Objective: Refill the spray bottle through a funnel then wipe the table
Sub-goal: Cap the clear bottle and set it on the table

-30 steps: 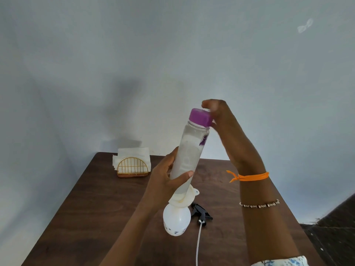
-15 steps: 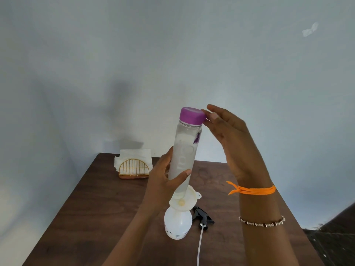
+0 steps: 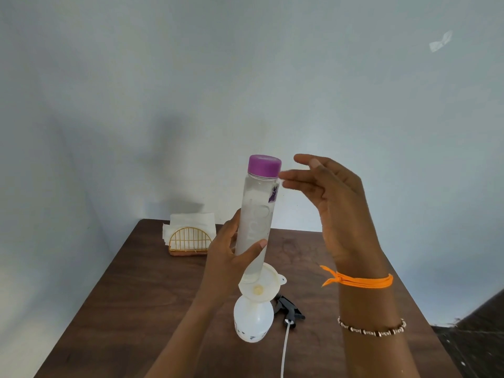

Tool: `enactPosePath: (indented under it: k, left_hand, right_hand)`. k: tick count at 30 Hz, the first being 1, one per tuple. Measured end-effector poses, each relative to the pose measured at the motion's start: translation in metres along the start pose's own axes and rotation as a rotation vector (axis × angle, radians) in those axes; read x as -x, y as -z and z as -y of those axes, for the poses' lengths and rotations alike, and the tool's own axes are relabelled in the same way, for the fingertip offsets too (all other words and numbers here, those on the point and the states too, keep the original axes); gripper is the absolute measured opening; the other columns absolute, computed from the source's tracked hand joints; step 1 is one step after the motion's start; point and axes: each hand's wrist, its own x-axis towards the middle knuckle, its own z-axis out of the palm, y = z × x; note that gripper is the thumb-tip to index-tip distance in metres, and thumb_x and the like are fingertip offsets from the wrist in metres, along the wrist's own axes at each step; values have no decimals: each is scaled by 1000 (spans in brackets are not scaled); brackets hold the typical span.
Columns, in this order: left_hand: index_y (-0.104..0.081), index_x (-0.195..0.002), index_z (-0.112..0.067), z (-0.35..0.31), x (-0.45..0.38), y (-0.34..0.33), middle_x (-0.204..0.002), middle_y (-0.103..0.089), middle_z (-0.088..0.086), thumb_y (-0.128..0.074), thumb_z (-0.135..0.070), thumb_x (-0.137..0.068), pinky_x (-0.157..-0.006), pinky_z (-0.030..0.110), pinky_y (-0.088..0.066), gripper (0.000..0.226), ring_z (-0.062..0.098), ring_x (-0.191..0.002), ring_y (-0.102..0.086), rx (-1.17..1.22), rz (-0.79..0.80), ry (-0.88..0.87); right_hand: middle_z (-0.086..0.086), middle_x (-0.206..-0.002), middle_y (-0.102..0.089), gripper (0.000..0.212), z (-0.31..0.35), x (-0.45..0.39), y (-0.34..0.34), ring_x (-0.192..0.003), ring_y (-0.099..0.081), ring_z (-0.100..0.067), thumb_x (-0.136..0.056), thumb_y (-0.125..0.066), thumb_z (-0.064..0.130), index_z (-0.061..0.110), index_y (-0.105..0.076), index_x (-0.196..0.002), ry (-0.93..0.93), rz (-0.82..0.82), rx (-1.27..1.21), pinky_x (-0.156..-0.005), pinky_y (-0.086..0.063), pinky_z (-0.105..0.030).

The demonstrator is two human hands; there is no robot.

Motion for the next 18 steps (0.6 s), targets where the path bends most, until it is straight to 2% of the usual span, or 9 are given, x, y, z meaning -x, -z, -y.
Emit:
enactPosePath:
  k: [2,4,7,9,13,15,18]
  left_hand:
    - [-37,-120,-48,-1,0,1,-112,-48,-31,-68,-31,-78,-72,9,-46,56,-7,-100,-52,-10,1,-7]
    - [-36,-119,-50,-2,-1,1,-112,-47,-34,-68,-31,-77,-72,8,-45,56,-10,-100,-52,-9,4,-8]
    - [-35,-117,-53,-4,-1,0,-111,-48,-35,-68,-33,-76,-72,8,-46,56,-9,-100,-53,-12,8,-8]
    - [-36,-118,-51,-3,-2,-1,-112,-49,-31,-68,-33,-76,-72,8,-45,56,-6,-100,-53,-19,2,-3]
    - [-36,-121,-46,-5,-3,1,-112,-48,-30,-68,-31,-77,-70,5,-45,57,-7,-99,-53,-2,14,-2]
    - [-38,-121,-45,-7,-3,2,-110,-50,-30,-68,-27,-79,-66,3,-45,55,-7,-98,-54,23,40,5]
    - [-42,-120,-39,-7,-3,2,-108,-54,-26,-66,-21,-82,-66,3,-46,48,-5,-97,-57,42,82,8]
  right_hand:
    - [-8,-84,-72,18,1,0,1,-81,-67,-17,-95,-45,9,4,-61,-104,29,-30,-5,-80,-52,-25]
    - [-5,-101,-70,20,-1,-3,1,-97,-64,-14,-92,-52,13,9,-57,-111,7,-42,38,-92,-47,-29]
    - [1,-122,-62,34,-5,-5,1,-117,-55,-11,-92,-54,20,18,-51,-126,-89,43,114,-105,-38,-31]
    - [0,-120,-63,35,-6,-2,0,-115,-56,-12,-91,-54,21,19,-51,-127,-102,81,150,-103,-39,-30]
    - [-3,-100,-71,23,-5,-3,4,-92,-64,-12,-91,-53,12,9,-58,-114,-12,-11,115,-96,-45,-32]
    - [-2,-104,-68,29,-7,-7,6,-97,-61,-11,-88,-58,18,12,-56,-116,-12,0,106,-97,-45,-33]
    - [1,-122,-60,48,-10,-14,6,-112,-57,-11,-79,-61,32,21,-50,-125,-32,116,138,-98,-43,-32]
